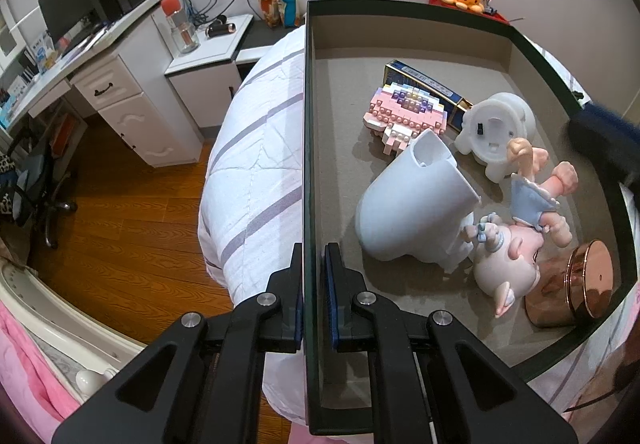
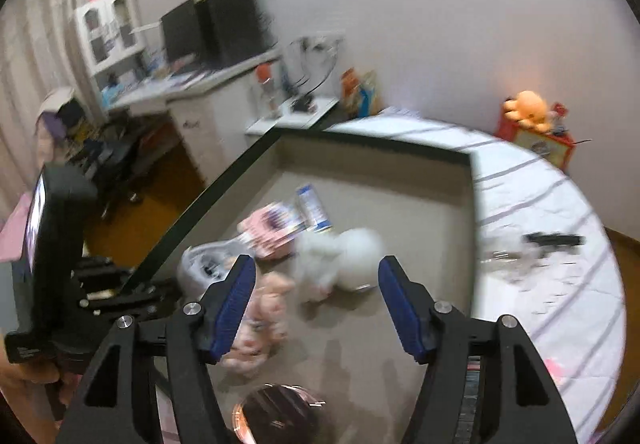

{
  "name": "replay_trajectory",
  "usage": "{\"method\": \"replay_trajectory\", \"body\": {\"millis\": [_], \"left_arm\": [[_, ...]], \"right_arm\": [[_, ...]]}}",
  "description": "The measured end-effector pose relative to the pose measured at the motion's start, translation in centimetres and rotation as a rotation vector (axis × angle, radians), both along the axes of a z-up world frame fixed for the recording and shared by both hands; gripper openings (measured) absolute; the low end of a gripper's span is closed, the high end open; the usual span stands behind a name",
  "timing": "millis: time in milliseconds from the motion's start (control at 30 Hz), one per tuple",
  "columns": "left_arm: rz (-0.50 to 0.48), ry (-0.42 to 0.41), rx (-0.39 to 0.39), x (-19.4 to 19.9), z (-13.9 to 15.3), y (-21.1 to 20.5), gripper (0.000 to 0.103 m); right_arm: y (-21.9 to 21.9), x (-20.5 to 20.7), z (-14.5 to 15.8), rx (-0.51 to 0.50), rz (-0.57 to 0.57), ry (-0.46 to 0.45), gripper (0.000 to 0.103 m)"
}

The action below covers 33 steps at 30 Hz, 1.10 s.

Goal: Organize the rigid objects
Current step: 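Grasp the pink-white block figure with the right gripper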

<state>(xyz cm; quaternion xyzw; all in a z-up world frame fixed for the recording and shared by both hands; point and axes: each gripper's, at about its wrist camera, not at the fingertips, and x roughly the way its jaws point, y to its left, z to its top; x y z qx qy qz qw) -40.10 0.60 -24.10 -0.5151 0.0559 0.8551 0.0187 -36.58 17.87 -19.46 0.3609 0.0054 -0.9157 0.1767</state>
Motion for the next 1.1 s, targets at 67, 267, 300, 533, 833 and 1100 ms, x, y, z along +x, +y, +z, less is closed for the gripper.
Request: {"method": "replay_trajectory", "body": {"millis": [67,267,300,533,833,1100], "left_arm": [[-0.002,0.0,-0.001,0.0,0.0,0.1,0.007],[0.0,0.001,-0.002,0.0,-0.1,0.2,0.007],[0.001,0.0,0.0,0.0,-0.2,0.2,0.007],[0.002,0.0,-0.007,-0.1,-0.1,0.4,0.007],[0.003,-0.001,-0.013,-0.1,-0.1,0.4,0.008],[0.003,-0.001,-0.017,-0.1,0.0,0.3,0.008]], "right_arm": [[2.4,0.5,0.9,0.021,-0.092,0.046,0.068],[9.7,1.8,1.2,0.069,-0.305,0.046,0.077],[10.5,1.8,1.1,0.072,-0.324,0.041,0.077],[14.9,3.0,-2.0,0.096,-0.452,-0.063,0.077],[14.4,2.8,-5.7,0.055,-0.453,-0.14,0.077],[14.6,2.4,-6.4,0.067,-0.448,-0.136,0.054]]}}
